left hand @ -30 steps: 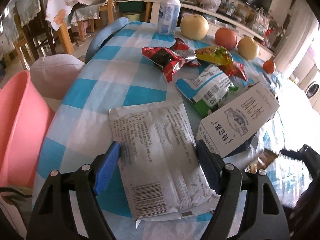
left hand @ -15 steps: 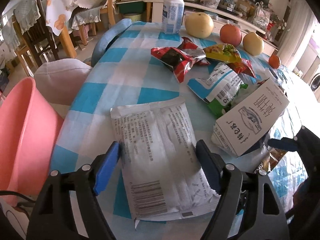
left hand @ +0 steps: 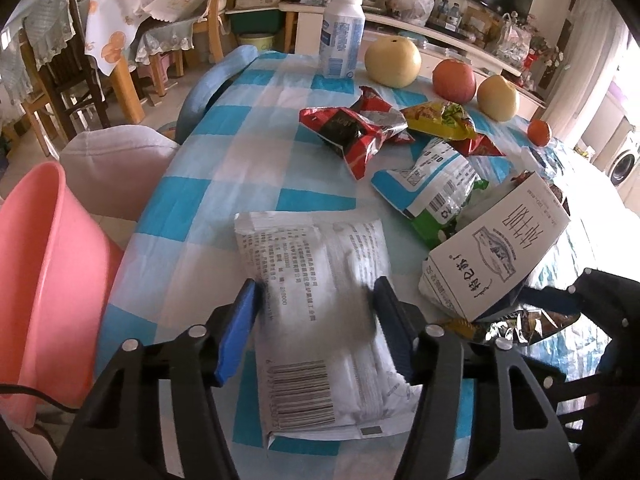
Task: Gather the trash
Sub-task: 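Grasp the white printed pouch with the left tool while the right tool grasps the coffee stick, then lift the pouch with the left tool while the right tool lifts the coffee stick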
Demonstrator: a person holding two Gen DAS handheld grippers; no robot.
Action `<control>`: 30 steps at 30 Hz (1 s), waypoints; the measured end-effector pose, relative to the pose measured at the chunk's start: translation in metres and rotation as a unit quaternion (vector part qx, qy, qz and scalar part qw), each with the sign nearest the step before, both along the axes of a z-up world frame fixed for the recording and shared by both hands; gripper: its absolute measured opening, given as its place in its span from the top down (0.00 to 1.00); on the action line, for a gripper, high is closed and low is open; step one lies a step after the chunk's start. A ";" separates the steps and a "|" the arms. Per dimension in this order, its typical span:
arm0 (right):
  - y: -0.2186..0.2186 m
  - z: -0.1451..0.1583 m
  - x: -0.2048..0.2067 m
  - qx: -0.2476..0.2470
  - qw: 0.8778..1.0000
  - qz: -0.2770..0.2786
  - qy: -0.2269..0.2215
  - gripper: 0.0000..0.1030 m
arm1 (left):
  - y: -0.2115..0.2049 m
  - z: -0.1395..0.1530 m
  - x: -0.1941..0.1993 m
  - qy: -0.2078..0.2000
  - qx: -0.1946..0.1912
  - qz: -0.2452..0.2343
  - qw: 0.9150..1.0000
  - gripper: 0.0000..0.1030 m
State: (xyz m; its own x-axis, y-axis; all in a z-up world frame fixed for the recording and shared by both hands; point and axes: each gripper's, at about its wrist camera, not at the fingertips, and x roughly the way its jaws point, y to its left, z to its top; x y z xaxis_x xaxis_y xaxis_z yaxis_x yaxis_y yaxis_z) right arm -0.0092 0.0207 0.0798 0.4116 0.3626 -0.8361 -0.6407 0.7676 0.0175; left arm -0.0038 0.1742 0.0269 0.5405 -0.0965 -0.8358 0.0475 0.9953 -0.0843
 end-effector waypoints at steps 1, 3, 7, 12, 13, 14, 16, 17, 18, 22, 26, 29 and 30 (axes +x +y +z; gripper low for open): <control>-0.001 0.001 0.000 0.013 1.000 -0.001 0.007 0.69 | 0.000 0.000 0.000 -0.001 -0.001 -0.002 1.000 0.45; 0.000 0.001 0.002 0.022 1.000 -0.006 0.013 0.76 | 0.000 0.000 0.000 -0.002 -0.002 -0.005 1.000 0.46; 0.002 0.001 0.001 0.012 1.000 -0.005 0.007 0.76 | -0.002 -0.001 0.001 -0.004 0.008 -0.010 1.000 0.45; 0.010 -0.004 0.003 -0.014 1.000 -0.004 -0.002 0.70 | -0.007 -0.006 0.000 0.013 0.020 -0.022 0.999 0.31; 0.010 -0.004 0.004 -0.014 1.000 -0.005 -0.003 0.68 | -0.008 -0.007 0.000 0.016 0.021 -0.025 0.999 0.29; 0.009 -0.005 0.006 -0.004 1.000 -0.007 0.006 0.68 | -0.009 -0.008 0.000 0.017 0.023 -0.029 0.999 0.28; 0.005 -0.005 0.011 0.008 1.000 -0.012 0.016 0.67 | -0.010 -0.010 0.000 0.019 0.025 -0.029 0.999 0.24; 0.006 -0.005 0.011 0.006 1.000 -0.010 0.013 0.66 | -0.010 -0.011 0.001 0.025 0.023 -0.030 0.999 0.21; 0.007 -0.005 0.010 0.004 1.000 -0.007 0.009 0.63 | -0.013 -0.013 0.000 0.032 0.028 -0.036 0.998 0.16; 0.007 -0.006 0.011 0.009 1.000 -0.010 0.012 0.60 | -0.025 -0.016 -0.005 0.024 0.061 -0.054 0.996 0.14; 0.010 -0.006 0.008 0.003 1.000 -0.014 0.006 0.63 | -0.024 -0.015 -0.005 0.023 0.055 -0.057 0.997 0.18; 0.011 -0.004 0.008 0.000 1.000 -0.022 0.006 0.76 | -0.026 -0.013 -0.008 0.014 0.060 -0.062 0.996 0.23; 0.012 -0.003 0.006 -0.001 1.000 -0.023 0.005 0.80 | -0.026 -0.013 -0.008 0.012 0.060 -0.061 0.996 0.25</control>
